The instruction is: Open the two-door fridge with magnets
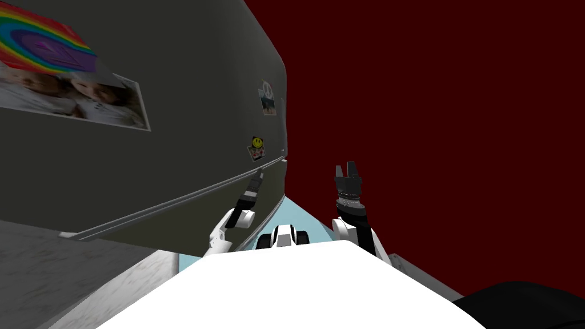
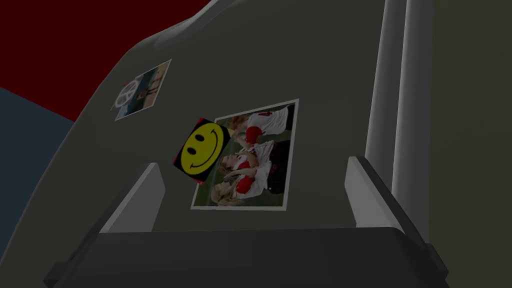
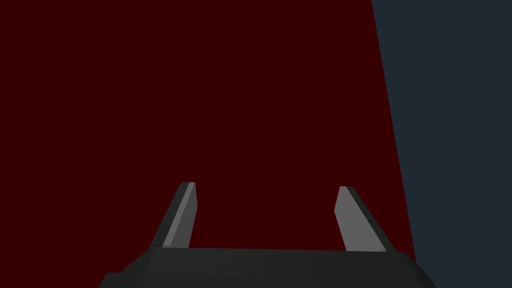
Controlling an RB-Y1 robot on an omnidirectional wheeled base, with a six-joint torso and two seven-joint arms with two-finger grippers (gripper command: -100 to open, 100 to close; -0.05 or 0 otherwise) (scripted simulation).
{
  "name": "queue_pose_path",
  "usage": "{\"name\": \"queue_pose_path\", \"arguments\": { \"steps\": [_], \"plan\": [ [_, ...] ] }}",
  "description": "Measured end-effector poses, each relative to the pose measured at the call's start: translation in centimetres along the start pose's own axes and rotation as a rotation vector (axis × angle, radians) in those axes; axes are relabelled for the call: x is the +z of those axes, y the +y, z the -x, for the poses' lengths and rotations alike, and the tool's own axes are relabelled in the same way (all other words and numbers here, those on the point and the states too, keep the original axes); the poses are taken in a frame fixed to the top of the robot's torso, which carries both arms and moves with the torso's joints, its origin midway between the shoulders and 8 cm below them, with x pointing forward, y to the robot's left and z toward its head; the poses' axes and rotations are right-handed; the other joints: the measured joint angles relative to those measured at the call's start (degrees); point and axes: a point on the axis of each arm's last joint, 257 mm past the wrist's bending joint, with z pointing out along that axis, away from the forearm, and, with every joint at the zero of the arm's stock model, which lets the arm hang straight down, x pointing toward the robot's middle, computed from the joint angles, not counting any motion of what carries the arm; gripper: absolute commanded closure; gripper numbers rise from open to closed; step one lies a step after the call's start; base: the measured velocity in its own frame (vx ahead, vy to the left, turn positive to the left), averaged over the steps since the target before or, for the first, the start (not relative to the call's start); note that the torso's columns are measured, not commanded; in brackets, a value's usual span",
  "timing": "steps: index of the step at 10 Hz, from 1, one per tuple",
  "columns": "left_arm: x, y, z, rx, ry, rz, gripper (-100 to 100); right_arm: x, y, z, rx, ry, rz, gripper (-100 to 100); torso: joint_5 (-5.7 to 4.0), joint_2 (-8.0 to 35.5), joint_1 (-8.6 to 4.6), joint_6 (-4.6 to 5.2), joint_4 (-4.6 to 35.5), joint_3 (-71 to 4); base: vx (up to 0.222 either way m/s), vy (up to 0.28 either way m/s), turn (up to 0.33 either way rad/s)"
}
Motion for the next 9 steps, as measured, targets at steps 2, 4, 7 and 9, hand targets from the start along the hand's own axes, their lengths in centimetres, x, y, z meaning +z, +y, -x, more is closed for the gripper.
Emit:
{"name": "queue_pose_path", "arguments": {
  "steps": [2, 4, 7, 9],
  "plan": [
    [0.6, 1.3, -0.7, 0.012, 0.019, 0.016, -100, 0.0, 0.0, 0.0, 0.0, 0.0, 0.0, 0, 0.02, 0.1, 0.08, 0.0, 0.0, 0.1, 0.044, -0.052, 0.011],
    [1.2, 2.7, -1.5, 0.025, 0.038, 0.035, -100, 0.0, 0.0, 0.0, 0.0, 0.0, 0.0, 0, 0.03, 0.1, 0.08, 0.0, 0.0, 0.1, 0.041, -0.044, 0.011],
    [1.8, 4.8, -2.7, 0.051, 0.072, 0.062, -100, 0.0, 0.0, 0.0, 0.0, 0.0, 0.0, 0, -0.01, 0.0, -0.02, 0.0, 0.0, 0.0, 0.06, -0.058, 0.014],
    [2.3, 6.3, -3.5, 0.068, 0.094, 0.084, -100, 0.0, 0.0, 0.0, 0.0, 0.0, 0.0, 0, 0.0, 0.1, 0.01, 0.0, 0.0, 0.1, 0.057, -0.073, 0.021]
  ]
}}
